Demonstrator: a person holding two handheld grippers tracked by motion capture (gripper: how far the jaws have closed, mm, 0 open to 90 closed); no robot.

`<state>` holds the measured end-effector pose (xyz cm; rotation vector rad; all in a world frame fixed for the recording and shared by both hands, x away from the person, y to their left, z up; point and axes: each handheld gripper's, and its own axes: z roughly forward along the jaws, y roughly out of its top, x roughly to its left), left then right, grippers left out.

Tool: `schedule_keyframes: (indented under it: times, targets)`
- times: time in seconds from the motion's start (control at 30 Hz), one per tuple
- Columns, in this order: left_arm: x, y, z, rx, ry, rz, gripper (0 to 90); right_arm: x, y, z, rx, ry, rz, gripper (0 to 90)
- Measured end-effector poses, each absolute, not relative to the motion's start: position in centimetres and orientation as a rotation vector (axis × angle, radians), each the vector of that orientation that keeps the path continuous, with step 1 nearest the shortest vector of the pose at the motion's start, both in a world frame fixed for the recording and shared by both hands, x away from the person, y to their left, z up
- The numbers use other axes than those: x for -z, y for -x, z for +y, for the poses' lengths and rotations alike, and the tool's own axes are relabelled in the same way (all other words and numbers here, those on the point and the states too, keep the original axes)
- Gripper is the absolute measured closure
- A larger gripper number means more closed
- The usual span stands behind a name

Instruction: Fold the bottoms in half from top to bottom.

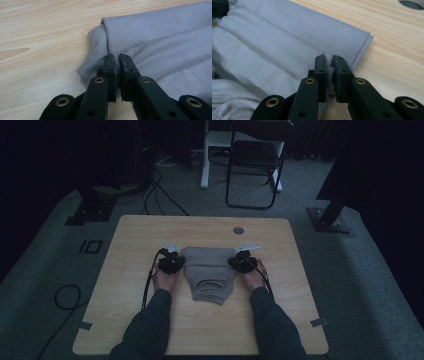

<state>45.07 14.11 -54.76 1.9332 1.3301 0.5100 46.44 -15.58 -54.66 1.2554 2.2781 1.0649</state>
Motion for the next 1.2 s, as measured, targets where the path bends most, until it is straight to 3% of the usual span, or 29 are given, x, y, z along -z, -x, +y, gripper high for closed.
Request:
schedule_keyframes:
  times: [0.23, 0.5, 0.83, 1.07, 1.1, 1.2]
  targets:
    - [53.9, -44.7, 14.5, -0.509, -1.887, 1.323, 85.1, 54.0, -46.6, -15.3, -1.044, -1.244, 2.263, 83.8]
    - [49.8, -42.1, 15.2, -0.546, -1.788, 1.178, 85.2, 50.6, -44.0, -16.8, -1.153, -1.124, 2.189, 83.9]
    - [46.1, -36.9, 16.0, -0.53, -1.734, 1.0, 85.2, 47.3, -38.5, -19.8, -1.368, -1.021, 2.119, 84.0]
    - [47.7, -32.2, 16.6, -0.387, -1.749, 0.956, 85.0, 48.4, -33.6, -20.8, -1.415, -0.924, 2.213, 84.1]
    - [48.0, -31.9, 16.5, -0.385, -1.78, 0.936, 83.6, 48.6, -33.3, -20.7, -1.395, -0.914, 2.243, 82.5]
    - [48.7, -31.8, 16.6, -0.407, -1.791, 0.939, 69.2, 49.1, -32.8, -20.8, -1.388, -0.875, 2.271, 64.3]
